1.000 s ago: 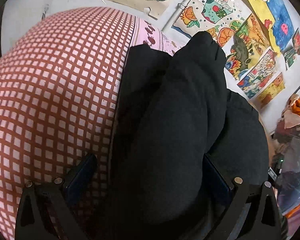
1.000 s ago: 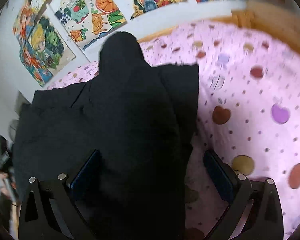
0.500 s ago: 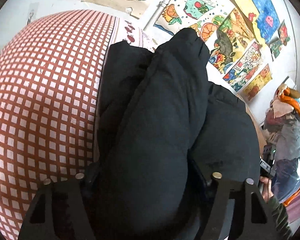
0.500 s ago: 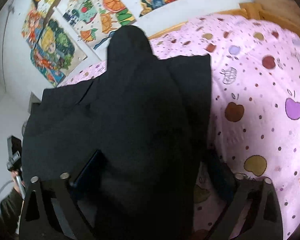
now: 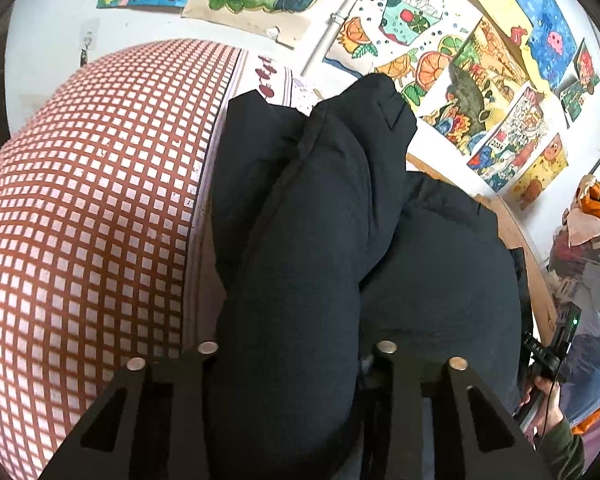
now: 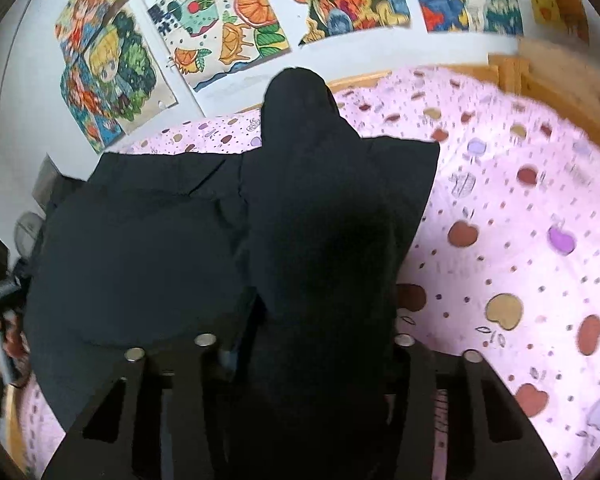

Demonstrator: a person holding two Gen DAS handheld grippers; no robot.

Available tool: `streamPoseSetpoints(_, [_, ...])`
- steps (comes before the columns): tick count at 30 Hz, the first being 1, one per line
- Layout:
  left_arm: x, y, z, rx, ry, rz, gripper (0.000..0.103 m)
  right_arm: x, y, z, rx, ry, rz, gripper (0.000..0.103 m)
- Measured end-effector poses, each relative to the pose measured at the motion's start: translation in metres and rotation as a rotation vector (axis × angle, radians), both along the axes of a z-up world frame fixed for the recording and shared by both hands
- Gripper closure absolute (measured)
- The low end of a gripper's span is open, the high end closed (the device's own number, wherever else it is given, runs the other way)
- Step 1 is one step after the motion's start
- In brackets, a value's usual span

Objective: Fold large clothes

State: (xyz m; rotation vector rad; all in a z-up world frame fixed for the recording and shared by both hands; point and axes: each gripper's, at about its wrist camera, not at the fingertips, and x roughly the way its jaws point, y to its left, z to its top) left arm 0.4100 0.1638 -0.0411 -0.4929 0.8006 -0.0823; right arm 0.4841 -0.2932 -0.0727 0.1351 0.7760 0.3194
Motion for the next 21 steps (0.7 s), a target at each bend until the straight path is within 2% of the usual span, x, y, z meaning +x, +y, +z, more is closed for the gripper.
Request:
streamPoseSetpoints(5, [-0.013,0.002,0.011,-0.040,-0.030,0.021,0.077,-0.013,0.005,0.020,-0.063,-0.043,-0.037,0.080])
streamPoseSetpoints(9, [-0.024,0.008,0.021,-0.097,-0.053,0.017,0.079,-0.023,0.002,0.036,-0.047,-0.085,-0.041,0.087])
streamPoseSetpoints(12, [-0.032,0.010,0.028,-0.112,-0.063,0.013,0.080,-0.032,0.008,0.053,-0.035,-0.134,-0.023,0.090])
streamPoseSetpoints(15, [-0.042,0.011,0.037,-0.101,-0.079,0.006,0.080,-0.042,0.016,0.070,-0.043,-0.181,-0.003,0.090])
streamPoseSetpoints(21, [-0.067,0.011,0.050,-0.048,-0.111,-0.022,0.080,-0.061,0.015,0.103,0.007,-0.252,0.007,0.091])
